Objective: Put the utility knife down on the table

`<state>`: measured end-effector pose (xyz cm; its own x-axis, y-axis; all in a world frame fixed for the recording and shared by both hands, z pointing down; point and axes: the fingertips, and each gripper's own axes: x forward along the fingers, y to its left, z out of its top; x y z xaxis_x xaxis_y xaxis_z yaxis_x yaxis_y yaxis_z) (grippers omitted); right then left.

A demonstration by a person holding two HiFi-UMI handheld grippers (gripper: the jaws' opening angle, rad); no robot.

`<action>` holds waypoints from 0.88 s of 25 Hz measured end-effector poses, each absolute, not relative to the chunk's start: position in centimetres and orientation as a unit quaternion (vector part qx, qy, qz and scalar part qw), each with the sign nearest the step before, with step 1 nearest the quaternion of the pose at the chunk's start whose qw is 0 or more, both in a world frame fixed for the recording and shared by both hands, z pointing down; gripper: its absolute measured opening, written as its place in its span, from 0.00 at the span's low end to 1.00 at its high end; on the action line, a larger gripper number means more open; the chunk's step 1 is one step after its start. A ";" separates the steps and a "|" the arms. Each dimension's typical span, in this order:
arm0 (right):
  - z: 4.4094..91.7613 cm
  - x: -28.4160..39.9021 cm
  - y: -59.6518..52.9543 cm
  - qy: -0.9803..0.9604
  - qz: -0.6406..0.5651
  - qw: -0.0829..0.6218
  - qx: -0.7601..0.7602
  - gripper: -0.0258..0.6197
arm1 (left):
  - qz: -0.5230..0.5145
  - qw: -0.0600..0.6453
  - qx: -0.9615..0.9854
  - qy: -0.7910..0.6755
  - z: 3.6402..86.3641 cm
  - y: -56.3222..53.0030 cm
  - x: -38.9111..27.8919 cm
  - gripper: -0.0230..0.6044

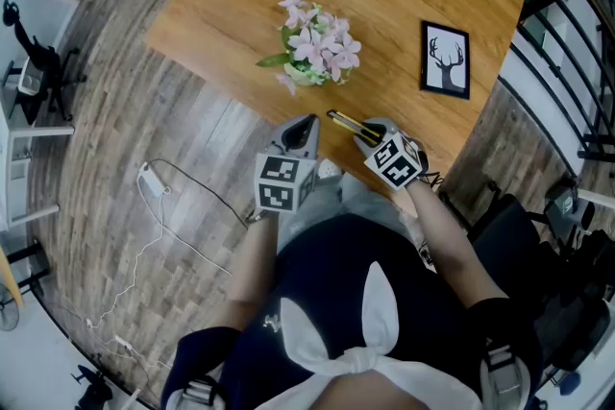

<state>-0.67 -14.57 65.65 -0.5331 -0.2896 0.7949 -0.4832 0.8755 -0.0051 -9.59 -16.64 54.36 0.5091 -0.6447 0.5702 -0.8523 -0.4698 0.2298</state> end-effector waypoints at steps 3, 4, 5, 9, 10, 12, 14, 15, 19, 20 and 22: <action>65.9 -0.7 -14.6 -0.868 0.113 0.431 0.221 0.22 | 0.208 0.250 0.832 -0.450 54.6 -16.6 -9.6 0.07; 66.0 -0.7 -14.6 -0.868 0.112 0.431 0.221 0.22 | 0.210 0.250 0.831 -0.450 54.6 -16.6 -9.7 0.07; 66.0 -0.7 -14.7 -0.867 0.113 0.432 0.220 0.22 | 0.211 0.251 0.831 -0.451 54.7 -16.6 -9.7 0.07; 66.5 -0.7 -14.6 -0.867 0.115 0.434 0.217 0.22 | 0.210 0.253 0.829 -0.452 54.8 -16.6 -9.8 0.07; 66.6 -0.7 -14.5 -0.865 0.115 0.437 0.216 0.22 | 0.210 0.253 0.829 -0.452 54.7 -16.6 -9.9 0.07; 66.9 -0.7 -14.4 -0.864 0.114 0.442 0.213 0.22 | 0.206 0.251 0.830 -0.452 54.6 -16.7 -9.9 0.07; 67.0 -0.7 -14.3 -0.863 0.114 0.445 0.213 0.22 | 0.203 0.253 0.831 -0.452 54.5 -16.7 -9.8 0.07; 67.0 -0.7 -14.3 -0.863 0.114 0.445 0.212 0.22 | 0.203 0.254 0.831 -0.452 54.5 -16.7 -9.8 0.07; 67.1 -0.7 -14.3 -0.864 0.115 0.442 0.211 0.22 | 0.206 0.253 0.830 -0.453 54.7 -16.8 -9.8 0.07; 67.1 -0.7 -14.3 -0.865 0.115 0.442 0.211 0.22 | 0.208 0.254 0.830 -0.452 54.7 -16.7 -9.8 0.07; 67.1 -0.6 -14.3 -0.865 0.115 0.441 0.211 0.22 | 0.210 0.256 0.829 -0.450 54.6 -16.6 -9.8 0.07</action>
